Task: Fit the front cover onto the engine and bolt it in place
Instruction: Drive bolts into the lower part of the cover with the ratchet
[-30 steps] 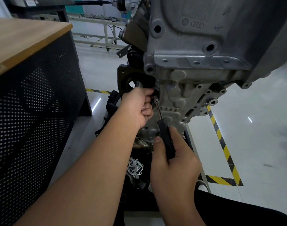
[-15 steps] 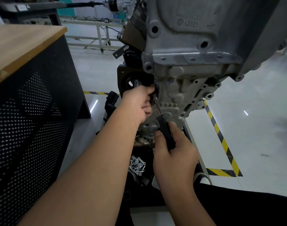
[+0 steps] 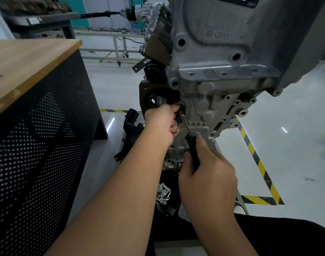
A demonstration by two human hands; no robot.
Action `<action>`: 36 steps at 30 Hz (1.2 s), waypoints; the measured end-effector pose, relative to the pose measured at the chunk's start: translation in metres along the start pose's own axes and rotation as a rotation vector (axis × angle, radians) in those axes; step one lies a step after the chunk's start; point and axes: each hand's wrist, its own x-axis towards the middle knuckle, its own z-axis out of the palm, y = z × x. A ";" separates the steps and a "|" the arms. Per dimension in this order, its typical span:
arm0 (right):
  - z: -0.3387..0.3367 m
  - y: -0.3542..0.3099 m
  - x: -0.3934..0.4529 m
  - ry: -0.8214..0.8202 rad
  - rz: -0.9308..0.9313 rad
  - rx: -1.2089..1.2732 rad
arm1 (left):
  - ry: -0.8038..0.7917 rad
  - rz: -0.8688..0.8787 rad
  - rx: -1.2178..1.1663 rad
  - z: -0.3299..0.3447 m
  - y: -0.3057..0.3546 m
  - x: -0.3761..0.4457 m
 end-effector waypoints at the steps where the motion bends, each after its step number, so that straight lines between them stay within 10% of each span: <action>1: 0.001 0.002 0.000 -0.041 0.065 0.151 | 0.005 -0.011 0.002 0.000 0.000 0.000; 5: -0.005 0.003 0.013 -0.258 0.906 1.385 | -0.062 -0.139 0.105 0.001 0.007 -0.003; 7: -0.005 0.003 0.013 -0.346 1.087 1.618 | -0.074 -0.157 0.130 0.002 0.008 -0.004; 11: -0.012 -0.001 0.015 -0.373 0.953 1.375 | -0.050 -0.111 0.079 0.005 0.005 -0.006; 15: -0.016 0.008 0.018 -0.138 0.145 0.188 | -0.049 -0.115 -0.009 0.006 0.003 -0.006; 19: -0.006 0.004 0.003 0.043 -0.108 -0.204 | -0.031 -0.111 -0.023 0.006 0.001 -0.008; 23: 0.009 0.007 0.002 0.044 0.014 0.030 | -0.002 -0.116 0.043 0.004 -0.001 -0.008; 31: 0.021 -0.004 -0.001 -0.289 0.946 1.566 | 0.112 0.036 0.138 0.007 0.001 -0.014; 36: 0.030 0.000 -0.001 -0.105 0.660 1.004 | 0.143 0.149 0.165 0.010 -0.001 -0.021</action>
